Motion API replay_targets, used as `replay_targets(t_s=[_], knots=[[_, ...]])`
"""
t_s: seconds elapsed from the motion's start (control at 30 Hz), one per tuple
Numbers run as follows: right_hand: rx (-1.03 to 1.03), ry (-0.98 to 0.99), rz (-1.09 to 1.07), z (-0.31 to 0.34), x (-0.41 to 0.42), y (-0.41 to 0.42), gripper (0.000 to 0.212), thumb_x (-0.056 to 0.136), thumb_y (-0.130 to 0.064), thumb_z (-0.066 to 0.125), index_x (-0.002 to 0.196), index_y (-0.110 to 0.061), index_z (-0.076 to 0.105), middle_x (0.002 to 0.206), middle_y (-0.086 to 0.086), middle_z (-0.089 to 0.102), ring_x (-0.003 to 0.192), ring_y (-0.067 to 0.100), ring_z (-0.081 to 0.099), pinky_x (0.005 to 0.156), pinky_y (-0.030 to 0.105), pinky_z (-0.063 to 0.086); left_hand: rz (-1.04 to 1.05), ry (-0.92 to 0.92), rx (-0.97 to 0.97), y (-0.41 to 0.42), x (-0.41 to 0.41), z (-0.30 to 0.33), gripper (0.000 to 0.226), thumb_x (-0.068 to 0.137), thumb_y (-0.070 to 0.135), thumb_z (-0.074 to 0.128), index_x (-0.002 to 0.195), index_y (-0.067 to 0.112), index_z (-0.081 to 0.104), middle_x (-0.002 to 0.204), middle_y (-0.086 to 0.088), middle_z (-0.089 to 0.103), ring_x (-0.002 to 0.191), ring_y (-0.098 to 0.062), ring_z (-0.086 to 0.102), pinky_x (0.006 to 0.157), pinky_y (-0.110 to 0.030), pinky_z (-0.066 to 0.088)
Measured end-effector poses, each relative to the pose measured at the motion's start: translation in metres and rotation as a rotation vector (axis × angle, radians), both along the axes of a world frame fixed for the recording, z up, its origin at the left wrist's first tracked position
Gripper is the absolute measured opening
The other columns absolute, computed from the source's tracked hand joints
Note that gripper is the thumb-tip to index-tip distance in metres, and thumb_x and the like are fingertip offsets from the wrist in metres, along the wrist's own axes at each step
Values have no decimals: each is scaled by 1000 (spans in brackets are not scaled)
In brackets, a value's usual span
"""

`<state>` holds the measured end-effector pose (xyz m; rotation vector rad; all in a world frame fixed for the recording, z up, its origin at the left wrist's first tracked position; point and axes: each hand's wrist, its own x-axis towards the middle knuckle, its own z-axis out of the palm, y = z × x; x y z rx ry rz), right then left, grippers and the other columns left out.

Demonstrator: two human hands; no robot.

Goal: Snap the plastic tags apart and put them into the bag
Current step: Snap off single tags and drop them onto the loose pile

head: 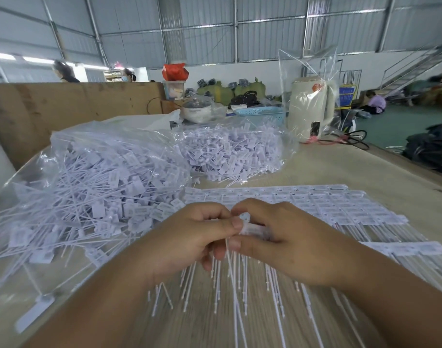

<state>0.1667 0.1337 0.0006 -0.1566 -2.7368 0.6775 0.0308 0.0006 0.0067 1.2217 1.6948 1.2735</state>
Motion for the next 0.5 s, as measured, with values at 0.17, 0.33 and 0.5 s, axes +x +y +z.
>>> replay_targets(t_s=[0.17,0.33,0.5], knots=[[-7,-53,-10,0,0,5,38,92,-46,56,73,-14,52,50,-13,45,43,8,38,46,20,27,22,-5,-35,0,-4,-2,13,90,20,63,84,11,70,48,-3,54,40,-8,49,41,-18,41],[8,-64,18,-2,-1,4,36,91,-46,58,67,-22,49,50,-17,47,44,7,41,46,19,28,-17,11,-64,0,-5,-3,19,84,34,67,79,17,72,50,-3,55,41,-8,51,42,-16,40],[44,-48,32,-7,-5,-1,32,90,-54,52,81,-23,56,51,-7,46,45,9,42,48,25,33,-8,82,-81,2,-11,-8,35,72,56,70,77,22,74,61,-13,56,44,-11,51,47,-19,44]])
